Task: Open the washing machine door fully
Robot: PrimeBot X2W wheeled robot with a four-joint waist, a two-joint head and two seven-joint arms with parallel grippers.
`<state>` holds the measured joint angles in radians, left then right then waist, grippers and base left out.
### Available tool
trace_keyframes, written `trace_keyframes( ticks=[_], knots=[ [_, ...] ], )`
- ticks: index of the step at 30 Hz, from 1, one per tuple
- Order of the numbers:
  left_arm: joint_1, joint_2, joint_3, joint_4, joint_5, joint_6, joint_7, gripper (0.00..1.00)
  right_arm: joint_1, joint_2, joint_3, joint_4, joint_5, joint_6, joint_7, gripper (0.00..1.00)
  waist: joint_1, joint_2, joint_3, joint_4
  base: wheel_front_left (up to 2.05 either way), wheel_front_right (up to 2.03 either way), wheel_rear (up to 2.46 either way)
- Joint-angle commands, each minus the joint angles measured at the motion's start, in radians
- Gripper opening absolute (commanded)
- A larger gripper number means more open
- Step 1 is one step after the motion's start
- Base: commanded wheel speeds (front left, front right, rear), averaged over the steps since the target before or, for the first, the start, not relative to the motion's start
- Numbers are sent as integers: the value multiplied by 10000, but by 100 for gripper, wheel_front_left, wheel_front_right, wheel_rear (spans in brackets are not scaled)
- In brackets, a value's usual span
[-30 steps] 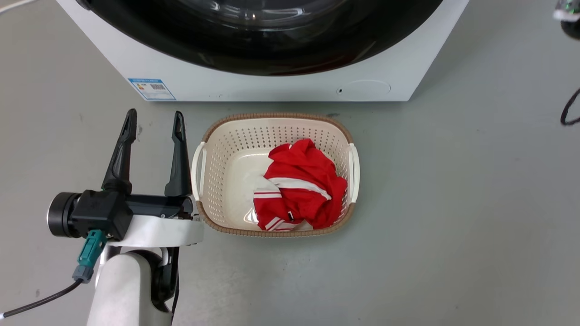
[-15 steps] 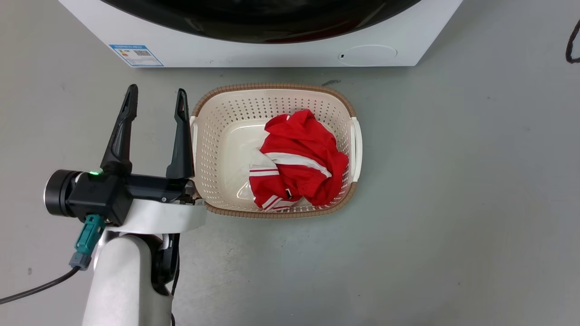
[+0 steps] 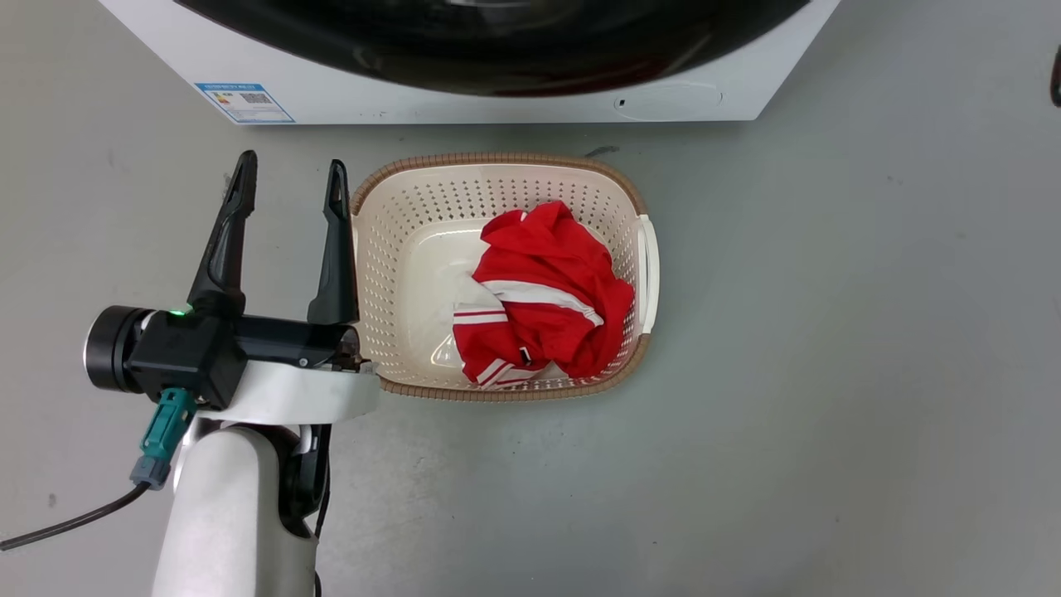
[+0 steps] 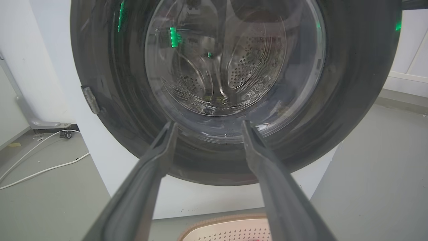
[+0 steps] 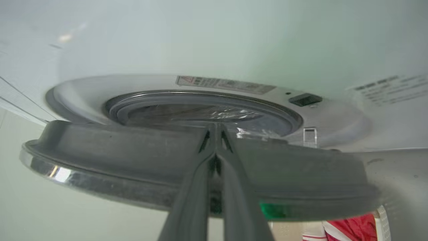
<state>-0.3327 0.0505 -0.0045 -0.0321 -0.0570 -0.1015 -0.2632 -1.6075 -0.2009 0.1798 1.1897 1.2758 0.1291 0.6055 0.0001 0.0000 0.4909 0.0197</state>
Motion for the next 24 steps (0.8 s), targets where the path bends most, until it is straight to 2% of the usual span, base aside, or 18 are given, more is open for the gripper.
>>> trace_keyframes(
  ticks=[1,6,14,24],
  knots=[
    [-53,-4,-7,32,7,-5,-24,100,352,326,90,-84,94,28,366,0,-1,0,-90,-21,0,0,0],
    [124,-6,-25,167,41,25,-24,100,862,199,69,-437,234,16,1110,0,-1,0,-429,-105,0,0,0],
    [542,-4,-107,494,94,1,-24,100,2311,476,196,-1129,555,18,2373,0,-1,0,-1485,-148,0,0,0],
    [1390,-6,-311,805,36,108,-24,100,4270,973,235,-2167,1039,16,3302,0,-1,0,-2847,-3,0,0,0]
  ],
)
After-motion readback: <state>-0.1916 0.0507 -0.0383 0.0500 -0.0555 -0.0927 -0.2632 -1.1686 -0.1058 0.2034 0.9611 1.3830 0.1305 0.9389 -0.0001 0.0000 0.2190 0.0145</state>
